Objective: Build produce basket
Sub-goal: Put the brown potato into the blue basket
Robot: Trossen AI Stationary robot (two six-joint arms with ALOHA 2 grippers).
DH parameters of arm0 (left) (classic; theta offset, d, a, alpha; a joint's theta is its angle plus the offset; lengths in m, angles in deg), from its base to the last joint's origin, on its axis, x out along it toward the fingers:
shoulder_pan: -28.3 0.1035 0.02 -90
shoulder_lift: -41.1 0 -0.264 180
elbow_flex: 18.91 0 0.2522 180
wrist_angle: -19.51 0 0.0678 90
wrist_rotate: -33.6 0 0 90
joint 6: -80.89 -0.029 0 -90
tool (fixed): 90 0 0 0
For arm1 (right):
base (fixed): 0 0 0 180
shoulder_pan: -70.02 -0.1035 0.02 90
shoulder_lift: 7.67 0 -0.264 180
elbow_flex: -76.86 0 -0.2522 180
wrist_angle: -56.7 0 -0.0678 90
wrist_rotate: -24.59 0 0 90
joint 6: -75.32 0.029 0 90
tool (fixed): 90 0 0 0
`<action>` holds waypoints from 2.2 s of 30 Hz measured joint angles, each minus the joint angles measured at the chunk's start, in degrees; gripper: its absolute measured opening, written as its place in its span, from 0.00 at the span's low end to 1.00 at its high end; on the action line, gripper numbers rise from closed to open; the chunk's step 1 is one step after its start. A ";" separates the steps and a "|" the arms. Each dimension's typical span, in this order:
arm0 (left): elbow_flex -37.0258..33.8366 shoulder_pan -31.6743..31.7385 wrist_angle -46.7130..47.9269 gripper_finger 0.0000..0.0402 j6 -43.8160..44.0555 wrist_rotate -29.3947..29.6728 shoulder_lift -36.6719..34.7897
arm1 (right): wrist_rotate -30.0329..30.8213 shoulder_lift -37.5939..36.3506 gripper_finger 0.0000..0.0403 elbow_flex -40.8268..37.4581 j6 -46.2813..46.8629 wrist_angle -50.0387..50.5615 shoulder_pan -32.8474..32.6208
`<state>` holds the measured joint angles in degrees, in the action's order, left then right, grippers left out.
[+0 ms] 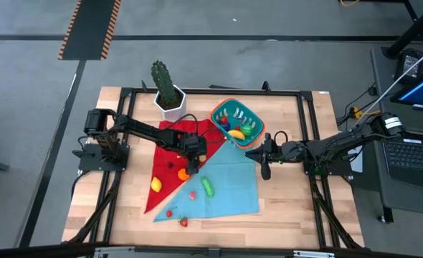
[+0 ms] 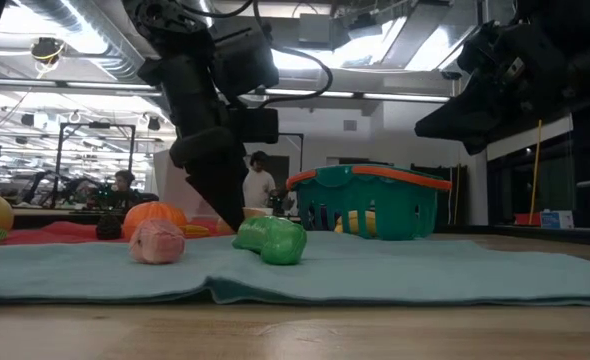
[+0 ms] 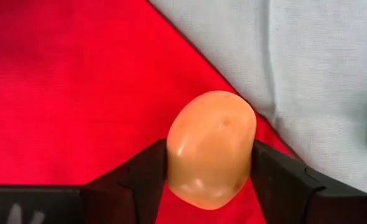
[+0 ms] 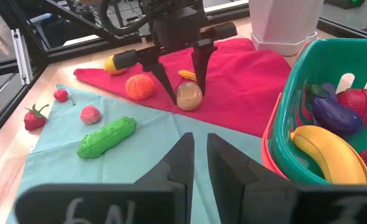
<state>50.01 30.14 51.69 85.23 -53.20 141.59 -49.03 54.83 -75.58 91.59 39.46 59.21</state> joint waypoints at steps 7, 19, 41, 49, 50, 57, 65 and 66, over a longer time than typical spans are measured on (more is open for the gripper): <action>0.04 -0.02 -0.01 0.45 -0.01 1.76 0.00 | 0.01 0.00 0.12 0.00 0.06 0.00 0.00; 0.21 0.07 0.06 0.45 -0.39 1.88 0.00 | 0.00 0.02 0.12 0.00 0.02 0.02 0.02; -4.55 -0.20 6.75 0.45 -0.30 4.79 -25.04 | 0.02 0.02 0.12 0.02 -1.84 -3.13 0.00; -16.66 -1.81 -4.14 0.45 2.57 5.13 -38.18 | 0.00 0.00 0.12 0.02 -1.99 -3.29 0.02; -18.43 -2.06 -5.88 0.45 2.76 5.13 -39.71 | 0.00 0.00 0.12 0.02 -1.99 -3.41 0.01; -31.56 -4.53 -25.29 0.45 2.88 3.84 -47.90 | -0.02 0.00 0.12 0.02 -1.90 -5.12 0.00; -39.43 -5.35 -42.13 0.45 0.14 -4.06 -51.25 | -0.11 0.00 0.12 0.02 -1.55 -6.45 0.00; -39.88 -5.35 -42.63 0.45 -0.22 -4.09 -51.44 | -0.11 0.00 0.12 0.02 -1.55 -6.50 0.00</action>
<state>10.13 24.79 9.06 85.01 -57.29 90.15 -49.14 54.83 -75.56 90.04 32.97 59.21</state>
